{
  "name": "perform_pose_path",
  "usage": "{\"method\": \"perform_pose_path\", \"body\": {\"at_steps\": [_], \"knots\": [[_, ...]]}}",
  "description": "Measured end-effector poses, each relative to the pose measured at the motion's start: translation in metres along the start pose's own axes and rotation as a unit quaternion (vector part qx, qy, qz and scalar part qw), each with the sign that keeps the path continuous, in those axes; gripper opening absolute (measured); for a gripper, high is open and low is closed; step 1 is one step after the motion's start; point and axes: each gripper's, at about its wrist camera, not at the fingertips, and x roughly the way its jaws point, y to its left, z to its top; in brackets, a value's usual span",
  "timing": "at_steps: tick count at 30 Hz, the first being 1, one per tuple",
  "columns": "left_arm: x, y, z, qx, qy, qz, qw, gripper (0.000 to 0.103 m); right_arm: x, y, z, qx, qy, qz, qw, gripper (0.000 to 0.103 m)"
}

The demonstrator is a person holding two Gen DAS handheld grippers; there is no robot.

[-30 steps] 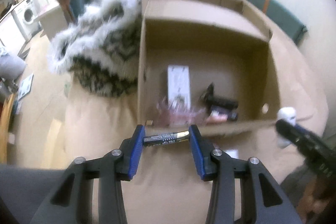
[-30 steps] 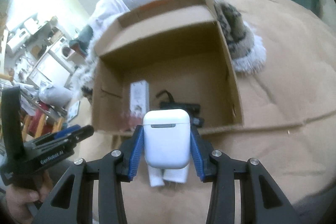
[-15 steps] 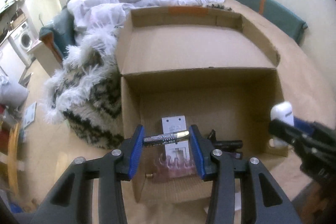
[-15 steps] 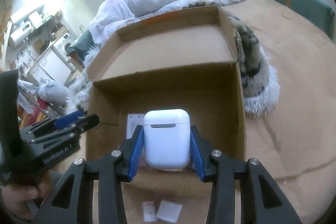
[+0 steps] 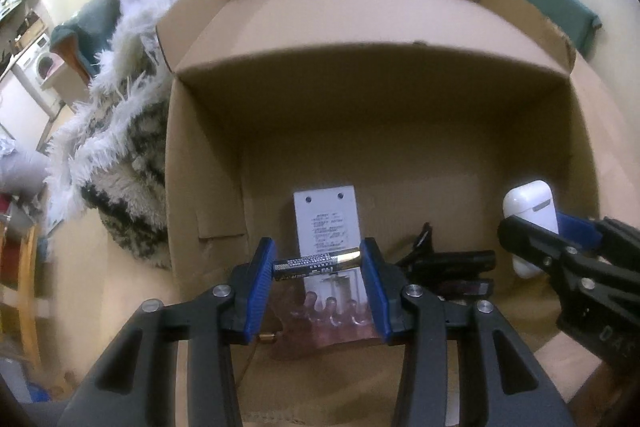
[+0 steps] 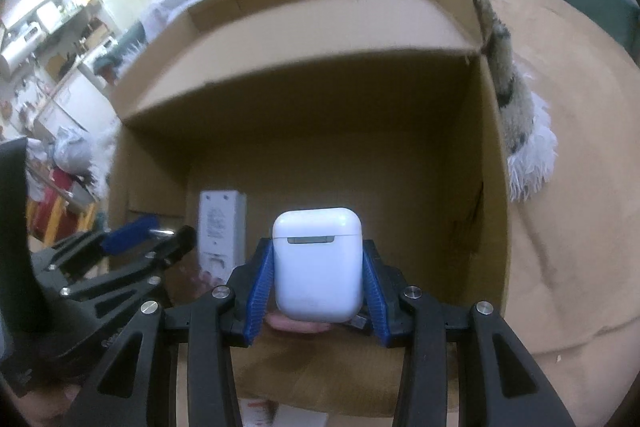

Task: Organize rigid objects
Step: 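Carry the AA battery and earbuds case over the box with both grippers, then lower both items into the box and open both grippers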

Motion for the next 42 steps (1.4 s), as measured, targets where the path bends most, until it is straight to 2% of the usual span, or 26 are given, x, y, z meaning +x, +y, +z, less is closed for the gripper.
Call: {"method": "perform_pose_path", "body": {"at_steps": [6,13,17,28,30,31,34,42], "knots": [[0.011,0.003,0.000,-0.021,0.023,-0.010,0.9995,0.039,0.017,-0.006,0.000,0.013,0.025,-0.017,0.999,0.045],[0.011,0.003,0.000,-0.018,0.018,-0.003,0.9997,0.040,0.026,-0.011,0.000,0.022,0.040,-0.028,0.999,0.045],[0.009,0.001,-0.003,-0.008,0.013,-0.013,0.9998,0.040,0.025,-0.011,0.000,0.022,0.039,-0.026,0.999,0.045],[0.010,-0.003,-0.008,-0.003,0.015,-0.009,0.9998,0.040,0.024,-0.010,0.004,0.032,0.030,-0.012,0.999,0.045],[0.013,0.001,-0.007,-0.005,0.017,-0.015,0.9997,0.042,0.018,-0.013,0.002,0.034,0.023,-0.005,0.999,0.049],[0.013,0.002,-0.007,-0.005,0.018,-0.018,0.9997,0.046,0.017,-0.013,0.002,0.034,0.020,0.000,0.999,0.056],[0.009,0.001,-0.007,-0.002,0.012,-0.013,0.9998,0.063,0.014,-0.011,0.003,0.035,0.014,0.013,0.999,0.063],[0.001,-0.002,-0.008,0.006,0.004,-0.003,1.0000,0.064,0.001,-0.010,0.006,0.038,-0.008,0.033,0.999,0.081]]}}
